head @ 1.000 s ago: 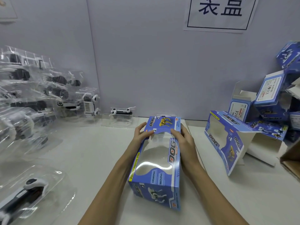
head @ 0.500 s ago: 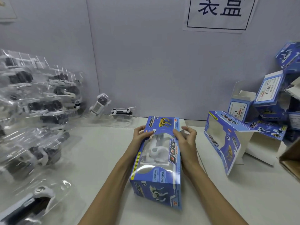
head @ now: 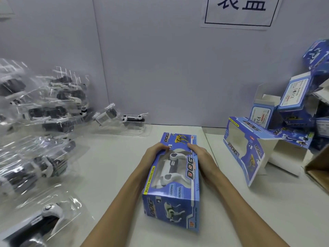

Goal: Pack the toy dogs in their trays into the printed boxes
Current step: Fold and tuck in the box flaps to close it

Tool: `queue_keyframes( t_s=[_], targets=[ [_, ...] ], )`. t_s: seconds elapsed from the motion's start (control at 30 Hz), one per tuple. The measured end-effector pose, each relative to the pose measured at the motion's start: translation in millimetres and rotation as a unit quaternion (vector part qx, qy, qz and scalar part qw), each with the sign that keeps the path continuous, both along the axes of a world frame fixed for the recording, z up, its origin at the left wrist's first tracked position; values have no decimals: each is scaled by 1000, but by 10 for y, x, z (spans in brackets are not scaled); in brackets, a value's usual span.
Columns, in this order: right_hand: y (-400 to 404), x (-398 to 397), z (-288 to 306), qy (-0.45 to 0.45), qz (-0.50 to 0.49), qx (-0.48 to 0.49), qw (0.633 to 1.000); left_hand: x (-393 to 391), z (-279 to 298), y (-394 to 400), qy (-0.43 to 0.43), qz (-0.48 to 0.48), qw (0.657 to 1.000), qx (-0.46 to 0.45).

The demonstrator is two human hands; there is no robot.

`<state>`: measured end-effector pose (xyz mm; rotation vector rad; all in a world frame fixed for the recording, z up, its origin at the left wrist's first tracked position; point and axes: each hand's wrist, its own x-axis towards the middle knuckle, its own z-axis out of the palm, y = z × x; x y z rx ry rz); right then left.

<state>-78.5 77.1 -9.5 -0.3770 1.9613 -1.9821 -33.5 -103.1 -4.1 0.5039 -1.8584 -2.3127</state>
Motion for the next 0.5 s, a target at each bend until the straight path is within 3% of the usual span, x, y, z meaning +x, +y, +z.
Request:
queue_keyframes(
  t_s=[0.13,0.3,0.5],
  targets=[
    [-64,15,56,13,7,-19,1000,58,-23,4,6,12,999,50],
    [32,28,187,30,-59,-39,997,196,-93,-32,69,91,968,224],
    [75,138,280,-10,-177,-104,979,135,-94,-156,125,270,929,219]
  ],
)
